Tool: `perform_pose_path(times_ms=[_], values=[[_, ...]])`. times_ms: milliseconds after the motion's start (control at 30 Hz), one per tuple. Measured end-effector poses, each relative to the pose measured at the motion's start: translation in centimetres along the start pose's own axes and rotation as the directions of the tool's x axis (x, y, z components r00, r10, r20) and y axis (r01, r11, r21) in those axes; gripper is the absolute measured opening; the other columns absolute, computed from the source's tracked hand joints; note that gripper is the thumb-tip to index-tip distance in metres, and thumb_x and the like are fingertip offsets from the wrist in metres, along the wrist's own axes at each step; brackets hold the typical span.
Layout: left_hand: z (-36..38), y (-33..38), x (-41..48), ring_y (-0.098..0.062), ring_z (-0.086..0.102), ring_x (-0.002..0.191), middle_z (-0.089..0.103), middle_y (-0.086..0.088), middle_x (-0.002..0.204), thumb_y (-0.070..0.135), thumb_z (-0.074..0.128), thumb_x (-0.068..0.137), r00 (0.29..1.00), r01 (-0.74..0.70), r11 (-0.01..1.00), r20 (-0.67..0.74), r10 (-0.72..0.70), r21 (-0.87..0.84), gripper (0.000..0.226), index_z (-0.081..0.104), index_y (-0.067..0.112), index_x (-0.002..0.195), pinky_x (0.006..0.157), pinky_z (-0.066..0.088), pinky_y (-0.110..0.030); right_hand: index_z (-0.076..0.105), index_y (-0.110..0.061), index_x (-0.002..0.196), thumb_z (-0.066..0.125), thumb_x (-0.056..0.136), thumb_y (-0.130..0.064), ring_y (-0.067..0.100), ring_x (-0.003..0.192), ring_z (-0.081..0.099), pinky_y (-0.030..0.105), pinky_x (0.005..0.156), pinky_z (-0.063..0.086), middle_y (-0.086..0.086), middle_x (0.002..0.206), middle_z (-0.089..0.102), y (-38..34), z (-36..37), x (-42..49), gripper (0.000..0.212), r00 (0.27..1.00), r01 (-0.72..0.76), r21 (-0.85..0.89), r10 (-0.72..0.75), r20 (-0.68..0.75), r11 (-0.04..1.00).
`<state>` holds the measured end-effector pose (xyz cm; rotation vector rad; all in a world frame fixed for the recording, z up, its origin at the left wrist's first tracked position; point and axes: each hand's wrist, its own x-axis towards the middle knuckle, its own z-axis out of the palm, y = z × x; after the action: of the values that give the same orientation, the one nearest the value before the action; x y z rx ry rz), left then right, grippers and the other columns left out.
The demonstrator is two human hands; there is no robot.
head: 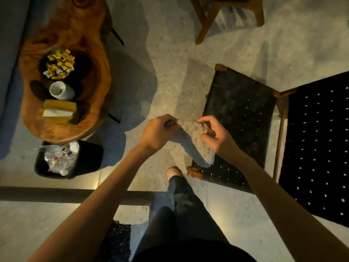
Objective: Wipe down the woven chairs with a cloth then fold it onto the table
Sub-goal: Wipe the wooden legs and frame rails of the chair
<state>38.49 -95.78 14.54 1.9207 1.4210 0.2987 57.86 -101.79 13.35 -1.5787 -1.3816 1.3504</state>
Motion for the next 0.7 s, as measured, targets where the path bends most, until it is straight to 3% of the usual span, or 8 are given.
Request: perform_pose_path(times_ms=[100, 200, 367, 500, 600, 700], values=[[-2.3, -0.7, 3.3, -0.022, 0.061, 0.090, 0.068, -0.011, 0.104, 0.013, 0.058, 0.092, 1.000, -0.020, 1.000, 0.010, 0.021, -0.020, 0.019, 0.066, 0.004, 0.106, 0.077, 0.045, -0.025, 0.047, -0.023, 0.116, 0.057, 0.092, -0.004, 0.014, 0.108, 0.060, 0.024, 0.087, 0.051, -0.014, 0.106, 0.059, -0.9, -0.3, 3.5, 0.032, 0.996, -0.085, 0.032, 0.084, 0.032, 0.996], [-4.5, -1.7, 6.5, -0.012, 0.055, 0.083, 0.068, -0.009, 0.102, 0.014, 0.058, 0.092, 1.000, -0.026, 0.999, 0.016, 0.026, -0.019, 0.018, 0.067, 0.005, 0.104, 0.076, 0.044, -0.021, 0.050, -0.015, 0.120, 0.059, 0.092, -0.009, 0.018, 0.100, 0.063, 0.030, 0.080, 0.053, -0.003, 0.105, 0.062, -1.8, 0.3, 6.7, 0.030, 0.997, -0.079, -0.022, 0.079, 0.009, 0.997], [-7.1, -3.7, 12.3, -0.015, 0.059, 0.087, 0.068, -0.006, 0.099, 0.014, 0.060, 0.091, 0.995, -0.067, 0.997, 0.076, 0.069, -0.027, 0.017, 0.067, 0.006, 0.103, 0.076, 0.043, -0.017, 0.053, -0.023, 0.108, 0.061, 0.092, -0.027, 0.006, 0.080, 0.064, 0.012, 0.068, 0.048, -0.012, 0.087, 0.063, -2.6, 0.6, 11.5, 0.019, 0.991, -0.128, -0.099, 0.124, -0.040, 0.987], [-8.2, -4.4, 18.0, -0.012, 0.053, 0.078, 0.063, 0.000, 0.085, 0.009, 0.060, 0.089, 0.982, -0.115, 0.992, 0.142, 0.122, -0.057, 0.010, 0.066, 0.005, 0.096, 0.064, 0.036, -0.007, 0.053, -0.024, 0.103, 0.054, 0.094, -0.038, -0.001, 0.073, 0.060, 0.012, 0.056, 0.051, -0.018, 0.080, 0.057, -2.3, 0.3, 14.3, 0.016, 0.957, -0.263, -0.182, 0.231, -0.176, 0.948], [-9.1, -4.8, 23.2, -0.017, 0.053, 0.076, 0.060, -0.003, 0.082, 0.008, 0.059, 0.089, 0.943, -0.191, 0.979, 0.265, 0.204, -0.075, 0.009, 0.065, 0.003, 0.093, 0.065, 0.037, -0.017, 0.058, -0.019, 0.100, 0.053, 0.096, -0.032, 0.011, 0.081, 0.065, 0.019, 0.068, 0.056, -0.008, 0.086, 0.061, -2.2, 0.4, 16.4, 0.015, 0.914, -0.334, -0.144, 0.283, -0.292, 0.931], [-10.4, -4.9, 28.0, -0.010, 0.052, 0.076, 0.057, 0.004, 0.085, 0.018, 0.059, 0.090, 0.873, -0.319, 0.947, 0.377, 0.309, -0.036, 0.013, 0.064, 0.008, 0.097, 0.062, 0.033, -0.011, 0.061, -0.015, 0.102, 0.052, 0.096, -0.030, 0.021, 0.087, 0.061, 0.030, 0.077, 0.054, 0.003, 0.097, 0.059, -3.4, 0.6, 18.9, 0.018, 0.851, -0.406, -0.181, 0.298, -0.433, 0.896]])
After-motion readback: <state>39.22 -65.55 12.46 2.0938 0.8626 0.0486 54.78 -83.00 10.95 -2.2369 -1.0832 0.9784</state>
